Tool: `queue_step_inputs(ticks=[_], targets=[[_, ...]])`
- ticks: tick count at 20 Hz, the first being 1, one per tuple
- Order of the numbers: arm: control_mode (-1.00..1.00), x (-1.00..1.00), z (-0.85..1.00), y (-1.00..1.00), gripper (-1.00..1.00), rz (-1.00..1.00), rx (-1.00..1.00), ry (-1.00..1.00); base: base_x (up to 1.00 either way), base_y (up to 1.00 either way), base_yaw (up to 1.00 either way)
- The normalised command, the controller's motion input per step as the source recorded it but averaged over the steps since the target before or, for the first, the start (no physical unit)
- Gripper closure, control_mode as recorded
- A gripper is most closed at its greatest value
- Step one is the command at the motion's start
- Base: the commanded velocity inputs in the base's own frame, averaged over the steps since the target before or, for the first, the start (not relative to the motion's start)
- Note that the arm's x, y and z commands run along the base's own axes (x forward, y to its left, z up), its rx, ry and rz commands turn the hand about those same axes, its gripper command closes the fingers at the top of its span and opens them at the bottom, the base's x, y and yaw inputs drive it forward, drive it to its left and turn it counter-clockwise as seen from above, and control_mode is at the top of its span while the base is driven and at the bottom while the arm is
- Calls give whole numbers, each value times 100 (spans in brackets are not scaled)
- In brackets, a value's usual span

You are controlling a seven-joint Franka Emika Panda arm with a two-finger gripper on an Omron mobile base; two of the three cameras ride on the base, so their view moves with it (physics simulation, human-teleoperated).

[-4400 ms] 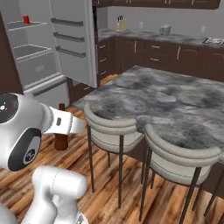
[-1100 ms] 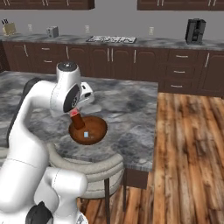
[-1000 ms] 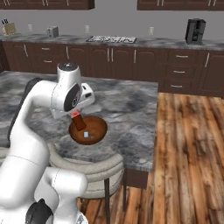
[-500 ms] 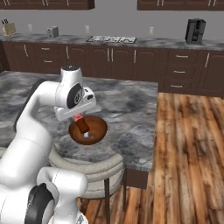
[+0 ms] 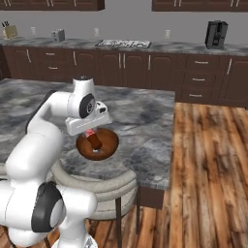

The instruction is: Open the fridge, grab two sodas, and place both sodas inside the bowl with ice on the dining counter.

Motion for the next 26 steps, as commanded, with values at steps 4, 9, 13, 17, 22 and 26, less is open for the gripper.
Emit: queue_step_inputs(ticks=[4,9,13,17,22,26], targets=[[-100,48,-26,0,100,1,-1,11,0,0,0],[-100,40,-25,1,100,0,-3,7,0,0,0],[-100,15,-35,6,100,0,-5,3,0,0,0],[-100,13,-34,7,100,0,-4,1,0,0,0],[-100,14,-31,5,100,0,-4,0,0,0,0],[-100,12,-29,3,100,0,-3,0,0,0,0]])
